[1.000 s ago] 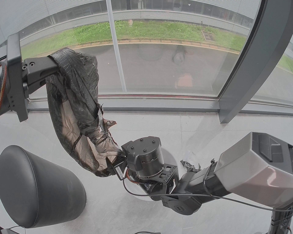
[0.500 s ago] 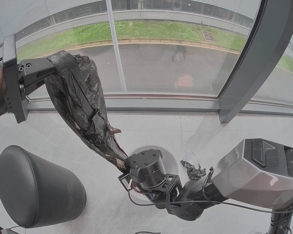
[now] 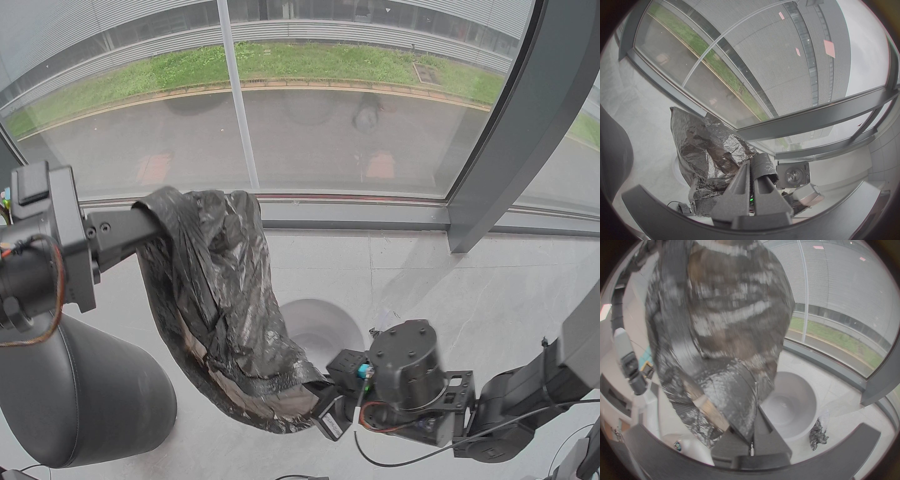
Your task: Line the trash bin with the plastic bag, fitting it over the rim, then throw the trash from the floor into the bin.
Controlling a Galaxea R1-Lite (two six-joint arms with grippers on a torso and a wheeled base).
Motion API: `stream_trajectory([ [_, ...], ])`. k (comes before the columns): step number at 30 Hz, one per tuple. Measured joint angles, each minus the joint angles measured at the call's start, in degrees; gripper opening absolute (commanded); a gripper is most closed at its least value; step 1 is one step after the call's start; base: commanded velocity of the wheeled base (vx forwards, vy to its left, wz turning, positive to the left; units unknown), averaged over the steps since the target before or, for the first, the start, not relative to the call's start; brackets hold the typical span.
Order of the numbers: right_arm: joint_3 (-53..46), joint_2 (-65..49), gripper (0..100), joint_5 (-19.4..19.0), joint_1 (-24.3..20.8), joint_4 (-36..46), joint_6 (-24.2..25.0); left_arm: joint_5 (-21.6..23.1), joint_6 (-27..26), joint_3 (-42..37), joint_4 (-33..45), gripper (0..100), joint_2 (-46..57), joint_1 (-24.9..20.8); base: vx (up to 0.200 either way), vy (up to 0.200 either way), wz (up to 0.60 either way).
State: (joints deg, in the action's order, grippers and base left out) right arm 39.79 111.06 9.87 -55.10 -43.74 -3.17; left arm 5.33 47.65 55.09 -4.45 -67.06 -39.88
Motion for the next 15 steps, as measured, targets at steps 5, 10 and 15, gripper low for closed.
stream_trajectory([
  [5, -4.90, -6.57, 0, -7.42, 1.52, 3.82, 3.27, 4.61, -0.04, -5.86, -4.25, 0, -1.51, 3.15, 0.000, 0.000, 0.00],
  [10, -5.80, -11.91, 0, -19.22, 3.75, 13.99, 7.40, 6.77, 0.09, -8.70, -5.97, 0, -3.15, 4.22, 0.000, 0.000, 0.00],
  [15, -5.34, -15.34, 0, -26.62, 6.79, 20.70, 10.96, 8.52, 1.04, -10.44, -6.99, 0, -5.71, 4.57, 0.000, 0.000, 0.00],
])
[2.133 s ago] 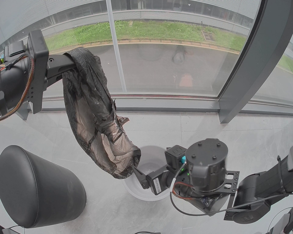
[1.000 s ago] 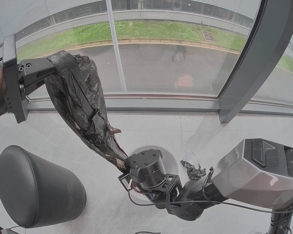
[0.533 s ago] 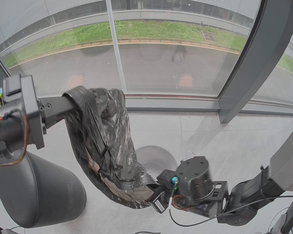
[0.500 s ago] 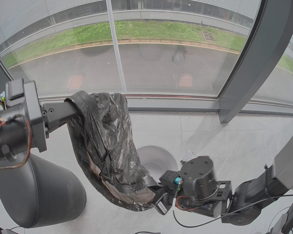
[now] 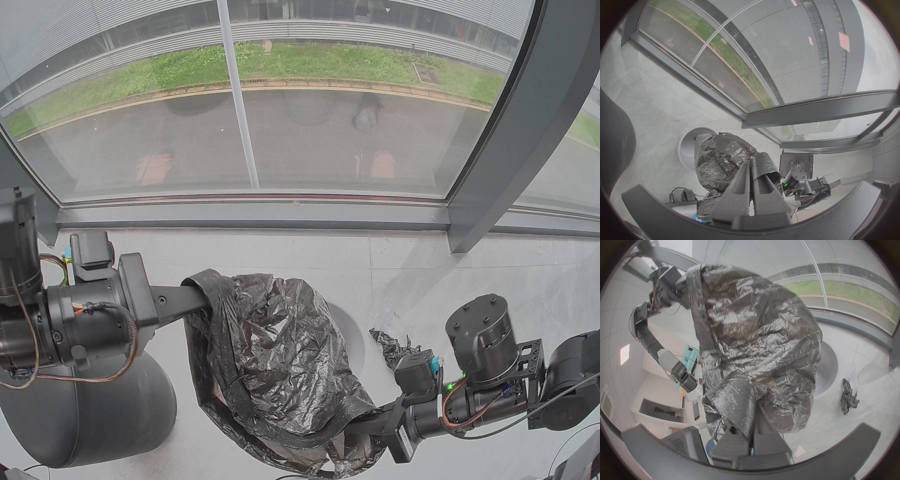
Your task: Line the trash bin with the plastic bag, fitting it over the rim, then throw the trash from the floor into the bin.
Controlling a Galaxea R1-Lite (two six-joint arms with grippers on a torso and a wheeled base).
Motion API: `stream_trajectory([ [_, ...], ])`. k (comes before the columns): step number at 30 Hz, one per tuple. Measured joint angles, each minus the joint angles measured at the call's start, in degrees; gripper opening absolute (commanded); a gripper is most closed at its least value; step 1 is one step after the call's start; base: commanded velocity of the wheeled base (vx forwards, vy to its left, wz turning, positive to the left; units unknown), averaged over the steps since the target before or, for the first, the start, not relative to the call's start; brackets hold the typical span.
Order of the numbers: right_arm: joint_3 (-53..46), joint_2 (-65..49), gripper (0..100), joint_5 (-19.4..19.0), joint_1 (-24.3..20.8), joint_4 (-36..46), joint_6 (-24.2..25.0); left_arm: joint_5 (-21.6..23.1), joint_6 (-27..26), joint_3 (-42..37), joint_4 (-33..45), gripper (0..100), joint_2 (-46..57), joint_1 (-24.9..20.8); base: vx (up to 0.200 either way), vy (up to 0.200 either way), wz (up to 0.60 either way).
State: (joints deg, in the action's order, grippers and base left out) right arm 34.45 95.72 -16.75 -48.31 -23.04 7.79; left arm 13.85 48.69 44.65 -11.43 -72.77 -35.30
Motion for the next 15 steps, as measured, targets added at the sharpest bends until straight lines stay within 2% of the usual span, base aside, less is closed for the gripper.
stream_trajectory([
  [5, 0.17, -1.16, 0, -2.88, 1.45, 0.73, 1.80, 0.44, 1.34, -0.78, -0.22, 0, -3.96, 0.16, 0.000, 0.000, 0.00],
  [15, 1.32, 1.96, 0, -3.44, 2.34, -0.09, 1.95, 0.55, 2.33, -0.34, -0.55, 0, -10.36, 1.49, 0.000, 0.000, 0.00],
])
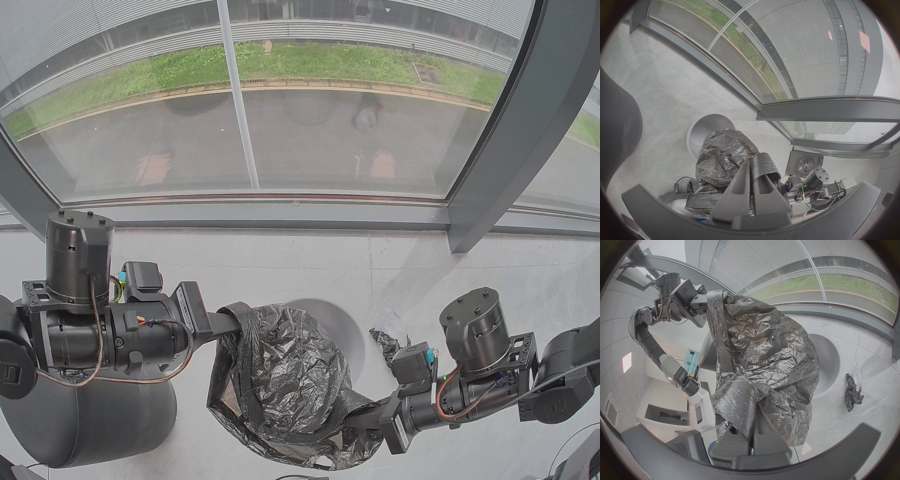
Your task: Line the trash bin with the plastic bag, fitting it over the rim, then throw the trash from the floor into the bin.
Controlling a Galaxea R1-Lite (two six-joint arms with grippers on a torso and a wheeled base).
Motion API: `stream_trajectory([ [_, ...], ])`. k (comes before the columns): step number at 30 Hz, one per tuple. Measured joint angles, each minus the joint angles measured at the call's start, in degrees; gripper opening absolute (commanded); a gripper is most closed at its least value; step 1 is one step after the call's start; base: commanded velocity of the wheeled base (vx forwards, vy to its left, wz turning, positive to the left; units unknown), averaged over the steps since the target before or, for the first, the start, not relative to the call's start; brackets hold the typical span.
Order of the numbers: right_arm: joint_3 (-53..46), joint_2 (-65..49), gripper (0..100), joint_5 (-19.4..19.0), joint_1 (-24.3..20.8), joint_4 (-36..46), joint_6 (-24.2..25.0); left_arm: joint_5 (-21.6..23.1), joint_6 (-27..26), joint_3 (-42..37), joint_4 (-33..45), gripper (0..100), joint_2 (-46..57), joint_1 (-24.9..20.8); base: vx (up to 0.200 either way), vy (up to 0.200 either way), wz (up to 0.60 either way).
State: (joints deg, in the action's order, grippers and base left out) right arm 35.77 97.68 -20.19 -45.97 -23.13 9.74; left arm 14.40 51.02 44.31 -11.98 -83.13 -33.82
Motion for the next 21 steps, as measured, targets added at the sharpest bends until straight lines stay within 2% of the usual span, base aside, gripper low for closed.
stream_trajectory([
  [10, 4.89, 7.03, 0, 0.02, 4.63, -0.60, -0.49, 4.12, 0.05, 0.28, -5.97, 0, -6.06, 4.88, 0.000, 0.000, 0.00],
  [21, 10.62, 16.13, 0, 0.02, 8.52, -8.02, -0.82, 4.57, -0.04, 3.18, -11.36, 0, -14.64, 8.98, 0.000, 0.000, 0.00],
])
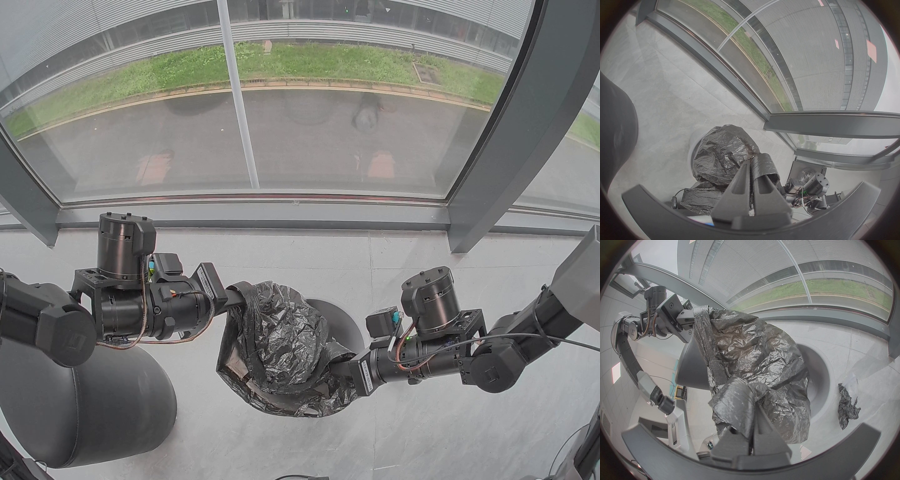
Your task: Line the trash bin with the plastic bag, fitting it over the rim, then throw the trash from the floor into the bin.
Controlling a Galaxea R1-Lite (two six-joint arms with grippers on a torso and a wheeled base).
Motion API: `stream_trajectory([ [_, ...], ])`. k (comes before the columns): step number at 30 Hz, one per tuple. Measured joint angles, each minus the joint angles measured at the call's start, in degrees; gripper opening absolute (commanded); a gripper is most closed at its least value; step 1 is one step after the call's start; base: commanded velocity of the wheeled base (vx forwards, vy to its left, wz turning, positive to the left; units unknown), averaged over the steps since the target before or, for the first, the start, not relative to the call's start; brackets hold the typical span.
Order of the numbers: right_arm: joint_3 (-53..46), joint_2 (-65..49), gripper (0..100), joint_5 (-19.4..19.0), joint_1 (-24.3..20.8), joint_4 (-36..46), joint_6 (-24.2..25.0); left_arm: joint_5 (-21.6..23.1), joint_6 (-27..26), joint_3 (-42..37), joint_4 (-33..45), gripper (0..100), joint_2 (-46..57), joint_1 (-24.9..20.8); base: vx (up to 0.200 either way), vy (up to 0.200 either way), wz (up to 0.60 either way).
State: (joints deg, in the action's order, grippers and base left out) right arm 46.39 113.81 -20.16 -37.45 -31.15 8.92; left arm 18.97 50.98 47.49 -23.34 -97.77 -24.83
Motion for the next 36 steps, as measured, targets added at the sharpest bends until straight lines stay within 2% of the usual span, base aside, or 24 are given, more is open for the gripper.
stream_trajectory([
  [6, 3.72, 3.78, 0, 0.13, 1.27, -0.27, -0.56, 0.00, -0.27, 3.00, -0.33, 0, -3.25, 1.16, 0.000, 0.000, 0.00],
  [10, 6.29, 6.10, 0, 0.54, 1.93, -0.29, -3.29, -0.01, -0.82, 4.73, -0.35, 0, -5.16, 1.68, 0.000, 0.000, 0.00],
  [15, 10.45, 8.85, 0, 1.17, 2.30, -0.30, -4.36, -0.04, -1.79, 7.05, -0.38, 0, -7.47, 2.04, 0.000, 0.000, 0.00],
  [20, 13.90, 11.08, 0, 5.45, 2.50, -0.29, -4.58, -0.01, -2.02, 8.97, -0.35, 0, -9.03, 2.45, 0.000, 0.000, 0.00],
  [23, 15.25, 11.87, 0, 6.02, 2.50, -0.38, -4.69, 0.00, -2.07, 10.08, -0.35, 0, -9.56, 2.78, 0.000, 0.000, 0.00],
  [30, 15.80, 13.36, 0, 6.18, 2.89, -0.41, -5.40, -0.04, -2.13, 10.58, -0.35, 0, -10.97, 3.32, 0.000, 0.000, 0.00],
  [36, 11.36, 13.78, 0, 6.23, 3.11, -2.76, -5.80, -0.01, -2.05, 7.85, -0.24, 0, -11.72, 3.10, 0.000, 0.000, 0.00],
])
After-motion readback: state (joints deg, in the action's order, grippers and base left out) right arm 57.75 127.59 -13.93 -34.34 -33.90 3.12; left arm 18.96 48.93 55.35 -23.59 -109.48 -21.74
